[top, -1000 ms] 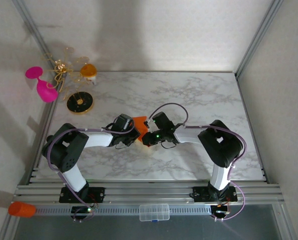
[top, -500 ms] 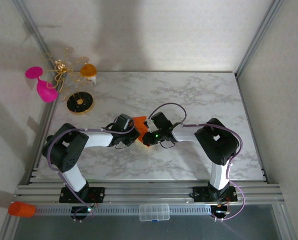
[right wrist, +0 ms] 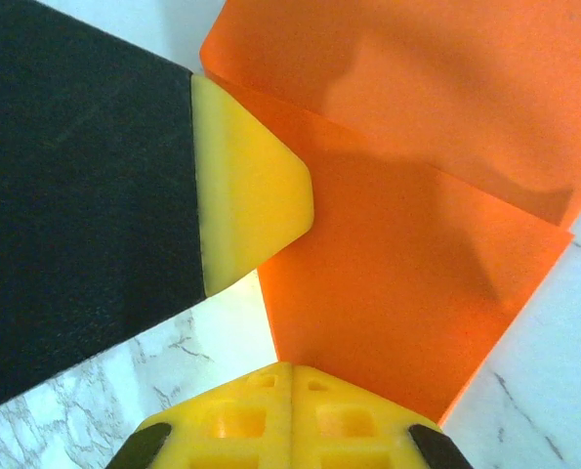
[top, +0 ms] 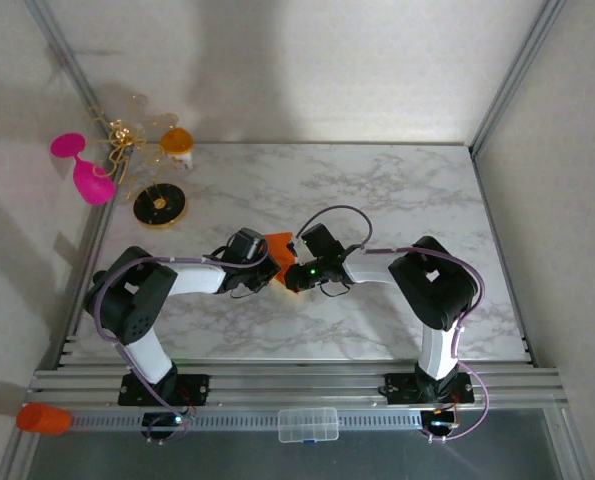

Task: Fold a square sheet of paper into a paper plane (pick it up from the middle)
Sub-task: Third fold the triangle at the center of the table.

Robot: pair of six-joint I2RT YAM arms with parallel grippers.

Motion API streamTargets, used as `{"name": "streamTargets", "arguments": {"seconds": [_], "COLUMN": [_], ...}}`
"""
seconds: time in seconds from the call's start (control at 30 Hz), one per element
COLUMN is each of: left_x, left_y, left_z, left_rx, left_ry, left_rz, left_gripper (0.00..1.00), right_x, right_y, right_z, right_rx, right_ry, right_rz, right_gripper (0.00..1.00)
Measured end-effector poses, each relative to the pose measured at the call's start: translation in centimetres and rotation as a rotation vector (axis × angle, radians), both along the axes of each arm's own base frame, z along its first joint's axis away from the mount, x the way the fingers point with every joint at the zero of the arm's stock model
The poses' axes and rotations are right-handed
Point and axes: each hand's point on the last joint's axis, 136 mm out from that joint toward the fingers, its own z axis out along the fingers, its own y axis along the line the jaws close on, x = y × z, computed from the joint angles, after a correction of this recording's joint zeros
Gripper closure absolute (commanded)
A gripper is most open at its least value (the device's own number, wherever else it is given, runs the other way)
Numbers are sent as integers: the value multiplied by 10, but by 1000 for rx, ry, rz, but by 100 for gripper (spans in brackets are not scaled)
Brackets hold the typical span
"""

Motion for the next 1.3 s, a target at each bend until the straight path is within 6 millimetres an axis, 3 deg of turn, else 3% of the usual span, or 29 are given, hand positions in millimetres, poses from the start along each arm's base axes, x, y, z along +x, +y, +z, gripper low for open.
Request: {"name": "streamTargets", "arguments": {"seconds": [0.4,0.9,1.3], "left_x": [0,0,1], "left_y": [0,0,1], "left_z": [0,0,0], "left_rx": [-1,-1,0], "left_ry": [-2,-1,-2], "left_rz": [1,1,0], "left_gripper": [91,91,91], "right_x": [-4,-10,-10], "right_y": [7,0,-1], "right_z": [15,0,-2], "right_rx": [30,-19,-22], "right_ry": [21,63,54], "right_rz": [37,31,39], "right_gripper": [97,98,98]}}
